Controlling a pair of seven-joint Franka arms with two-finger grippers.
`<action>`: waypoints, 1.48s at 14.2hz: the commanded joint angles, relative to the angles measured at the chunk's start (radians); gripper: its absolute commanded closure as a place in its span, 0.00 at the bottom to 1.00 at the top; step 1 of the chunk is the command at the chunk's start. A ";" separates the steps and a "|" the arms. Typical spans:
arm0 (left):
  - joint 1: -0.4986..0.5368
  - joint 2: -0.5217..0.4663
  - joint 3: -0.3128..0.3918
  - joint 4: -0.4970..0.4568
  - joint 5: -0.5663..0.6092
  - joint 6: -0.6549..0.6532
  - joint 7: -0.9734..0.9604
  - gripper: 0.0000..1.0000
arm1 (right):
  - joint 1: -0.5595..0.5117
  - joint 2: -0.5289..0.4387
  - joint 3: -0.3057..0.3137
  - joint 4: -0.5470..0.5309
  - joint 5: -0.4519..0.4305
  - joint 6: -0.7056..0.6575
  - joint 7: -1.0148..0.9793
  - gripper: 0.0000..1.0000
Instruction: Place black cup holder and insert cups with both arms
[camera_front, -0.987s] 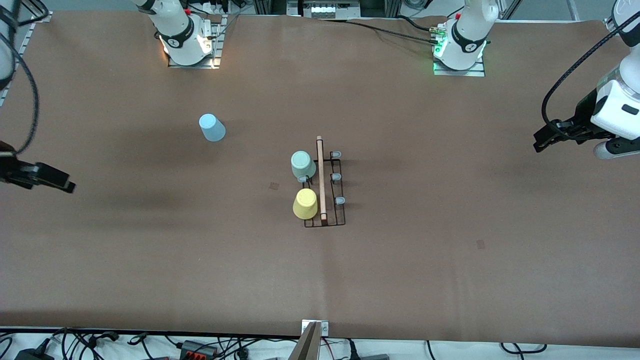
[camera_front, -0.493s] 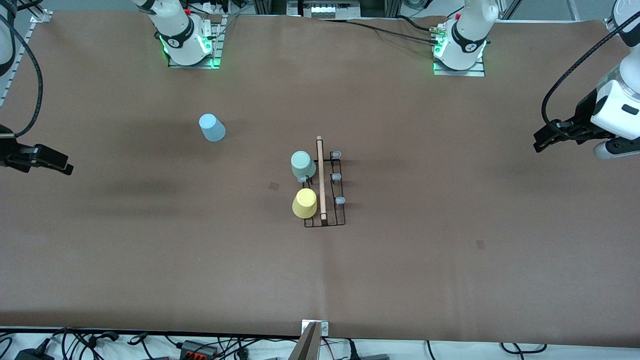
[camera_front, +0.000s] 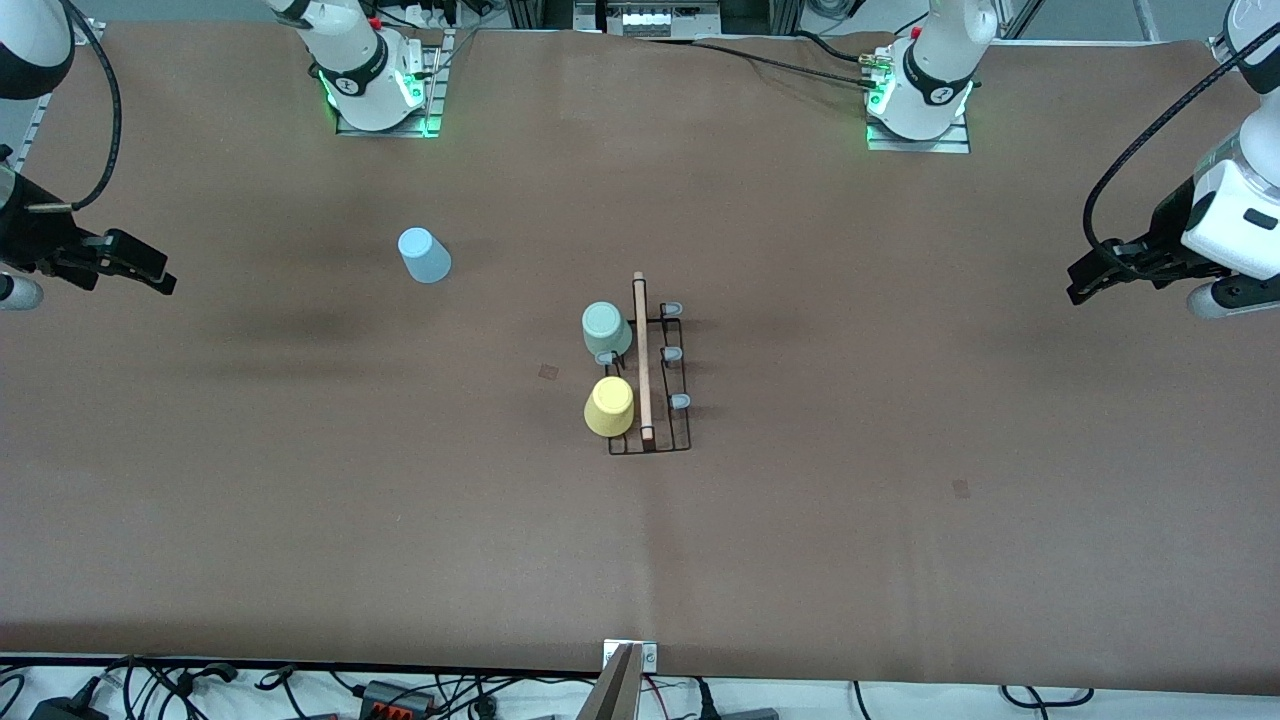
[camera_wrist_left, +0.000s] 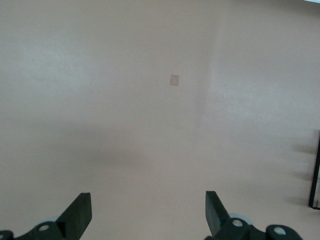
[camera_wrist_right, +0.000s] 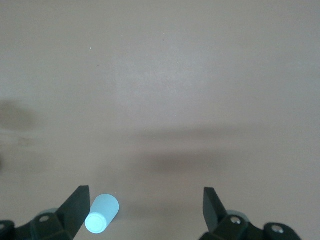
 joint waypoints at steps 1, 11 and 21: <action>0.000 -0.004 0.004 0.005 0.008 -0.001 0.020 0.00 | 0.000 0.004 0.009 0.033 -0.013 -0.013 -0.016 0.00; 0.000 -0.004 0.004 0.005 0.008 0.001 0.020 0.00 | 0.001 0.004 0.010 0.054 -0.011 -0.036 -0.016 0.00; 0.000 -0.004 0.004 0.005 0.008 -0.001 0.020 0.00 | -0.065 -0.019 0.088 0.050 -0.014 -0.098 -0.031 0.00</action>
